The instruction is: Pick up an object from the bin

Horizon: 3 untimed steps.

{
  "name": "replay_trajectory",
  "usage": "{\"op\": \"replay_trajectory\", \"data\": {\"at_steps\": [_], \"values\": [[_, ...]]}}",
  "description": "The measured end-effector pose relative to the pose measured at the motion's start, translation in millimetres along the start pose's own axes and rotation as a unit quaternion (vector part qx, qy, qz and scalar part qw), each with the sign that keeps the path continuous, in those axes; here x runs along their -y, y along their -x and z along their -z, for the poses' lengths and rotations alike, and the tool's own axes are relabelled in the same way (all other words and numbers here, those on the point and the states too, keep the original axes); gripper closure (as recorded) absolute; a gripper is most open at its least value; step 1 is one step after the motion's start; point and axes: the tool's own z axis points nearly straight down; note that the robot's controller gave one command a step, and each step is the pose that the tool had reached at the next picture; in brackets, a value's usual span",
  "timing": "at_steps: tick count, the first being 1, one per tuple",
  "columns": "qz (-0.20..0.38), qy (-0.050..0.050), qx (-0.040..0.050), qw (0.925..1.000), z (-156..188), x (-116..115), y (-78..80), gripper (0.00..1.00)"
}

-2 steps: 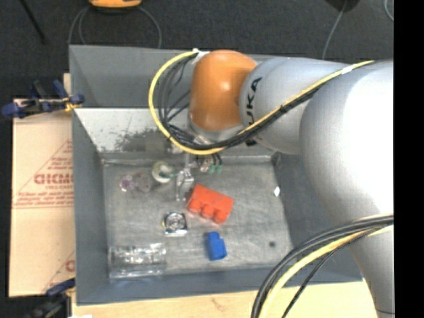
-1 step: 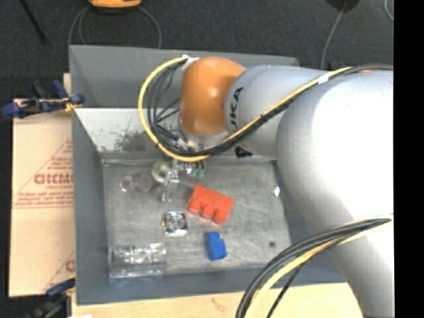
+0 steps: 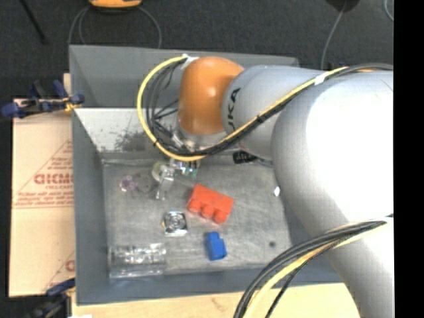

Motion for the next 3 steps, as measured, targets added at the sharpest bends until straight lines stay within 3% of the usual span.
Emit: {"op": "replay_trajectory", "data": {"at_steps": [1, 2, 3], "values": [[-0.001, 0.000, 0.0101, 0.9999, 1.2, 2.9, 5.1, 1.00], [0.000, -0.004, 0.0025, 1.0000, 10.8, 2.1, 6.5, 1.00], [0.001, -0.002, 0.0055, 1.0000, 120.5, 0.3, 9.2, 1.00]]}}
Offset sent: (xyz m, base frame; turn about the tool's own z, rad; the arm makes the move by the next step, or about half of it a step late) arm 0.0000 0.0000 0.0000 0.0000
